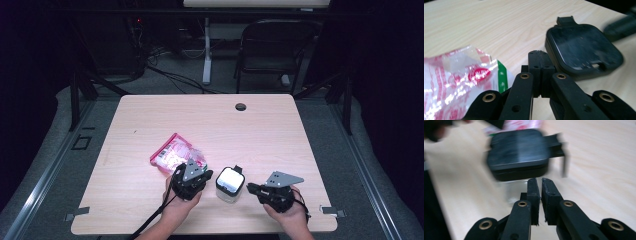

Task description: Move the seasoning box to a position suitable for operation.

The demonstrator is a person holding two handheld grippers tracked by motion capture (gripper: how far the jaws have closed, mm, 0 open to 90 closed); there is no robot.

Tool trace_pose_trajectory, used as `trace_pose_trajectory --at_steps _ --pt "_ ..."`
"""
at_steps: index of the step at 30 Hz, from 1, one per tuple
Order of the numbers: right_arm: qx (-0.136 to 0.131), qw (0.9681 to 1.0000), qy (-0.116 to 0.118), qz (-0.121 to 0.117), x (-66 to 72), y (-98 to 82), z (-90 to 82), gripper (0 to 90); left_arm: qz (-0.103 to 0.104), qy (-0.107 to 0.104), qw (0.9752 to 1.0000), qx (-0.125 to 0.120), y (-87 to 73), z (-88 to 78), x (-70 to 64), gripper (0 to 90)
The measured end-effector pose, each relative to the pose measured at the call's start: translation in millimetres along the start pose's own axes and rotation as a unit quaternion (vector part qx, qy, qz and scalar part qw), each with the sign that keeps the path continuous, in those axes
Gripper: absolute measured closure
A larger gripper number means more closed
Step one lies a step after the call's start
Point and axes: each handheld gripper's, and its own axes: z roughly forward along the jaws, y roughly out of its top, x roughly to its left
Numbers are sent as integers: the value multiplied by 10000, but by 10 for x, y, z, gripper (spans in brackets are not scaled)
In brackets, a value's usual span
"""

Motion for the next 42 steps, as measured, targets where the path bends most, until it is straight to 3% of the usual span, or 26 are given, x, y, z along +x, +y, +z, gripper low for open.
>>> trace_pose_trajectory --at_steps 4,8,13,22,31,39,40,42 --pt "-120 9992 -373 62 -208 46 84 802 -90 -175 9998 48 -109 -39 -75 900" --pt "-20 9990 -435 -37 -328 71 255 748 -53 -236 9996 139 -173 -41 -103 896" --pt "181 9993 -233 -224 -377 90 426 713 -28 -206 9996 170 -220 -131 -59 862" --pt "139 9989 155 -409 -435 115 640 670 -67 -50 9997 212 -330 -280 24 823" --pt "133 9992 238 -306 -443 105 704 823 -148 -14 9997 185 -416 -292 50 806" --pt "272 9979 -253 -540 -340 111 650 856 -169 -36 9997 172 -440 -271 32 801" --pt "336 9968 -481 -538 -293 96 610 859 -160 -50 9997 182 -437 -259 21 800" --pt "338 9961 -694 -432 -249 69 574 860 -115 -72 9997 201 -436 -243 14 799"
